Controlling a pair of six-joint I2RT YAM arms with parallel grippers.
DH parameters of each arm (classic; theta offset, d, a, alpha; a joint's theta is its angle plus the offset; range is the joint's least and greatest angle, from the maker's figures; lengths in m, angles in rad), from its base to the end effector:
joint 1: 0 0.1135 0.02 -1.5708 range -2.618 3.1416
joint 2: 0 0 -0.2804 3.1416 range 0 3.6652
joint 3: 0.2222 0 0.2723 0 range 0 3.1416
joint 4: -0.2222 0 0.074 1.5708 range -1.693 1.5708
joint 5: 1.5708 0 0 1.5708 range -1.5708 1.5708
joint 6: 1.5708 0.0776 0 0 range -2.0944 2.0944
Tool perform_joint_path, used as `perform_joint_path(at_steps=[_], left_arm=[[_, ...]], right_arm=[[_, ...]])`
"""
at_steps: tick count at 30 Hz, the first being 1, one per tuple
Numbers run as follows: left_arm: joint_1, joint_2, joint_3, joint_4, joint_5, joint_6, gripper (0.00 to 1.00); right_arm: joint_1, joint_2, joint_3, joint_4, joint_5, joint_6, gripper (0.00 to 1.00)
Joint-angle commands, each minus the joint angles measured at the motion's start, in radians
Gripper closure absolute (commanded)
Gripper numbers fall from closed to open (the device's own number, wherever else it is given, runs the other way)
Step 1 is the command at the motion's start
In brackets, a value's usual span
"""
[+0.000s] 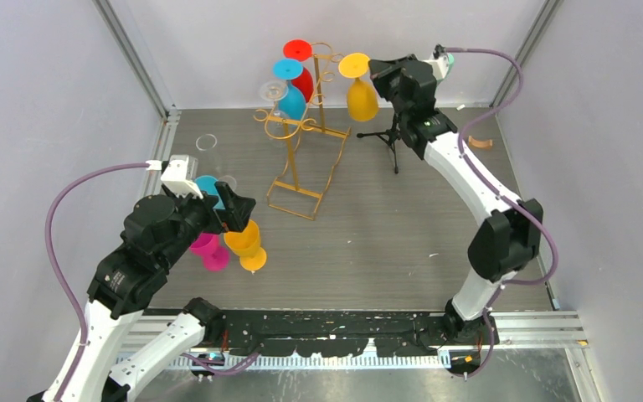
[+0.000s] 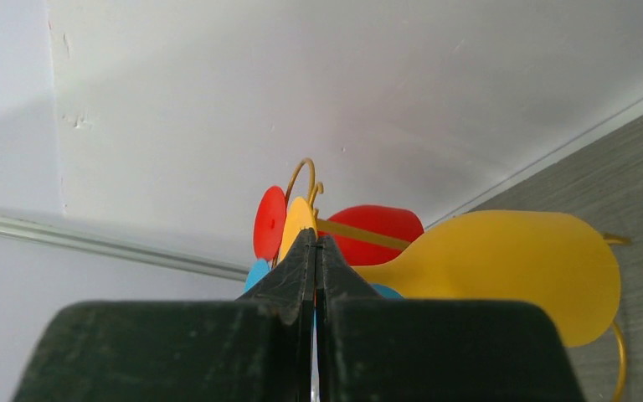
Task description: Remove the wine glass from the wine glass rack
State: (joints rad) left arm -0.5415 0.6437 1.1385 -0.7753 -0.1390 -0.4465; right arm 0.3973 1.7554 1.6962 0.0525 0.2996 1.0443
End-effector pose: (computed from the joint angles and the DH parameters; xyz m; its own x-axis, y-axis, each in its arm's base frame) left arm 0.1306 -0.0660 0.4190 -0.3851 -0.2674 -0.8833 0.2551 0.8890 -0.3803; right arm 0.4591 0.1678 0.4323 -0.0874 0.8591 -0.5042 -0.0437 0.5023 0.8636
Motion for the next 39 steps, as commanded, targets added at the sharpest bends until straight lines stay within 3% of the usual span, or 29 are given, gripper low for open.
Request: perform_joint_path(at_steps=[1, 9, 15, 23, 31, 39], left_arm=[[-0.003, -0.008, 0.022, 0.02, -0.01, -0.03, 0.0], [-0.003, -0.014, -0.023, 0.028, 0.045, -0.117, 0.0], [-0.003, 0.052, -0.084, 0.094, 0.231, -0.288, 0.0], [-0.003, 0.127, -0.253, 0.426, 0.457, -0.528, 0.0], [-0.003, 0.215, -0.365, 0.756, 0.54, -0.729, 0.0], [-0.022, 0.326, -0.383, 0.897, 0.576, -0.92, 0.0]], right_arm=[[0.006, -0.177, -0.154, 0.117, -0.056, 0.051, 1.0], [0.005, -0.49, -0.515, 0.166, -0.21, 0.148, 1.0], [-0.013, -0.699, -0.712, 0.163, -0.338, 0.327, 1.0], [-0.022, -0.912, -0.862, 0.208, -0.439, 0.562, 1.0], [-0.021, -1.076, -1.036, 0.25, -0.452, 0.676, 1.0], [-0.021, -1.172, -1.186, 0.334, -0.452, 0.816, 1.0]])
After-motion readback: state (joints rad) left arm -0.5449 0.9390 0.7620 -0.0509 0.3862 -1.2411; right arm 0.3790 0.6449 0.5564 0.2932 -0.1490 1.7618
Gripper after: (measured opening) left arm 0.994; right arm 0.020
